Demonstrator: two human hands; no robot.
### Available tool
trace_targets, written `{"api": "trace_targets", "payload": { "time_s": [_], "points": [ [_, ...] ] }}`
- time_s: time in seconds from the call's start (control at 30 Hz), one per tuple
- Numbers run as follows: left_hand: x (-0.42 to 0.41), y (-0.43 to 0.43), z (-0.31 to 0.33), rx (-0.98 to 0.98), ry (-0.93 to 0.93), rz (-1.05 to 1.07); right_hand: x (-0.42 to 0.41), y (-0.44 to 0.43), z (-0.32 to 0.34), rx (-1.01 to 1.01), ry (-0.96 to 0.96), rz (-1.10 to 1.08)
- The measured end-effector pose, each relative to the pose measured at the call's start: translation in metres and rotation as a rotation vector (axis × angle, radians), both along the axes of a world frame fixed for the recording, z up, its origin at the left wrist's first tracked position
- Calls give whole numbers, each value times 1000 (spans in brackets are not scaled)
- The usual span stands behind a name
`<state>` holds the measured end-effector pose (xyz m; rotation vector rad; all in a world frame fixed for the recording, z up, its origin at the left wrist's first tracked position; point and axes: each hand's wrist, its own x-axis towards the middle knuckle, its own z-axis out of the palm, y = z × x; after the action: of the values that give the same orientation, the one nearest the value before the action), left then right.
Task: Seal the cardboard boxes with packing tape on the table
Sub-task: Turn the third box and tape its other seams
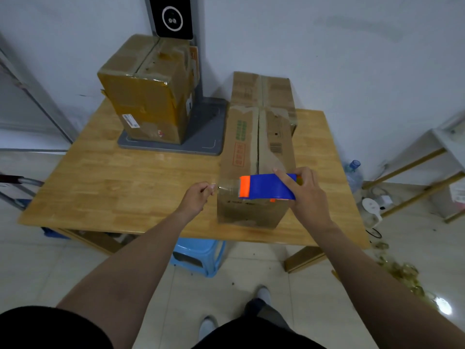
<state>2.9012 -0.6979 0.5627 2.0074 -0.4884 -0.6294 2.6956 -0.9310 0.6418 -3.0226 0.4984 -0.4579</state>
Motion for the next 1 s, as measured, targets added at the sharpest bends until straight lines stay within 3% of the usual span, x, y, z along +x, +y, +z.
{"api": "trace_targets", "payload": {
  "time_s": [0.2,0.37,0.47,0.57,0.67,0.8,1.0],
  "points": [
    [-5,-8,2,42,-102,-89,8,1,-4,25,-44,-11],
    [-7,4,-10,327,-24,-20,5,2,-4,28,-61,9],
    [-7,1,-8,279,-106,142,5,1,-6,29,-70,10],
    [-6,-11,13,89,-215,245,5,2,-6,36,-57,2],
    [-1,-24,37,-23,-182,72,5,2,-5,43,-51,8],
    [18,-32,45,182,-328,-264,4,4,-3,40,-34,6],
    [33,-44,63,299,-343,-393,4,7,2,47,-11,4]
  ]
}}
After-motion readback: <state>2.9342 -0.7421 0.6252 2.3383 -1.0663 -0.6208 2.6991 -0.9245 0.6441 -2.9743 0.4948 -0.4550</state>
